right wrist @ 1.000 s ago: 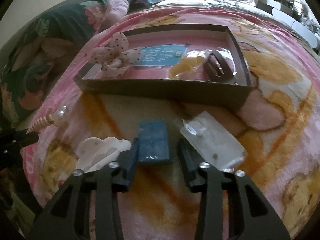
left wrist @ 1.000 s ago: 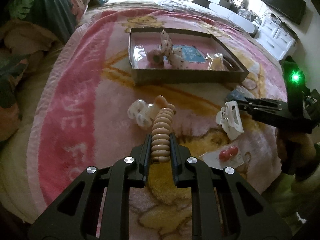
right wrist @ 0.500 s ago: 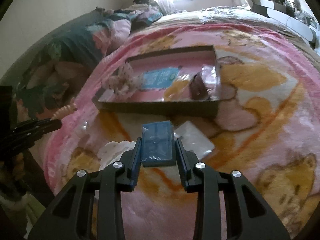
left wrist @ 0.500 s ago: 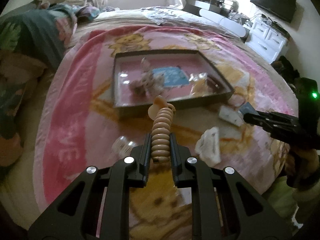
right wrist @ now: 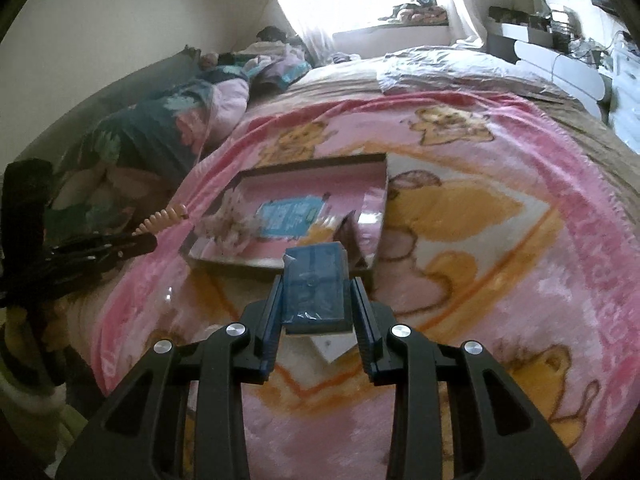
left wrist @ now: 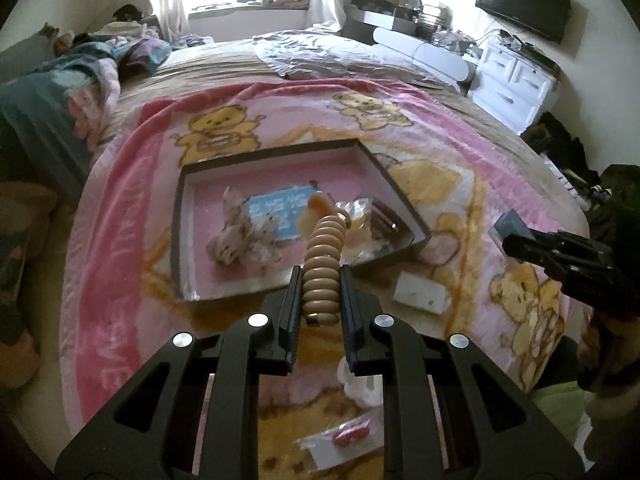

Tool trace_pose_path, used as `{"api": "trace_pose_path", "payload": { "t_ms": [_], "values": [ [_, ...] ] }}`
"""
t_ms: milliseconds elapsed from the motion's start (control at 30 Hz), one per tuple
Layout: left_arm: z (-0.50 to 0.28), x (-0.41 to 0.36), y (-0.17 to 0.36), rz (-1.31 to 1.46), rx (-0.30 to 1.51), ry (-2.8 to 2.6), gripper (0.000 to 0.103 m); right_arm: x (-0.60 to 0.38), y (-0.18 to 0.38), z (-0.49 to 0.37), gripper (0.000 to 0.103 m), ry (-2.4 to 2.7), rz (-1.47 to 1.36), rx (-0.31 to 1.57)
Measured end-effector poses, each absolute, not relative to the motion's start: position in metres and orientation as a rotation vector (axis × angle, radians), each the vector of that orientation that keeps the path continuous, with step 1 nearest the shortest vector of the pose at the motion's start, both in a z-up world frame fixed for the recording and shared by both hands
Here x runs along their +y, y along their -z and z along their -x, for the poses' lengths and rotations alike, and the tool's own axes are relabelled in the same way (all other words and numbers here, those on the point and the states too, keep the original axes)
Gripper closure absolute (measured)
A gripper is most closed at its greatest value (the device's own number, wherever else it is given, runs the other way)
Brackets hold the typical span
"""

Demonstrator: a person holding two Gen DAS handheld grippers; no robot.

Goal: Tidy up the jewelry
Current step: 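Carry the coil in left tool while right tool carries the blue packet to the tray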

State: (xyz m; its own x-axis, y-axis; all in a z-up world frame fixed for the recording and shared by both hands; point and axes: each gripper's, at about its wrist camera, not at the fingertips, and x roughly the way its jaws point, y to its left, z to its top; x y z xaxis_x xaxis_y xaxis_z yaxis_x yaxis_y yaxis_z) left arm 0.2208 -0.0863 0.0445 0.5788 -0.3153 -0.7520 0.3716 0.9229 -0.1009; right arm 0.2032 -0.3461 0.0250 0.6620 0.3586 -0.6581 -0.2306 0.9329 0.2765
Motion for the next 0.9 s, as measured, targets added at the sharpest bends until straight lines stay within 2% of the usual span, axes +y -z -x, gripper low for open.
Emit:
{"api": "trace_pose_path", "payload": {
  "t_ms": [467,900],
  "values": [
    [-0.27,-0.112,-0.047,-0.085,0.861,0.408,0.093,-0.359,-0.044,-0.242,0.072,-0.309,-0.176,0.73],
    [-0.322,-0.114,-0.002,-0.075,0.949,0.386,0.092,-0.32,-0.01,-0.31,0.072,-0.355,-0.134,0.825]
  ]
}}
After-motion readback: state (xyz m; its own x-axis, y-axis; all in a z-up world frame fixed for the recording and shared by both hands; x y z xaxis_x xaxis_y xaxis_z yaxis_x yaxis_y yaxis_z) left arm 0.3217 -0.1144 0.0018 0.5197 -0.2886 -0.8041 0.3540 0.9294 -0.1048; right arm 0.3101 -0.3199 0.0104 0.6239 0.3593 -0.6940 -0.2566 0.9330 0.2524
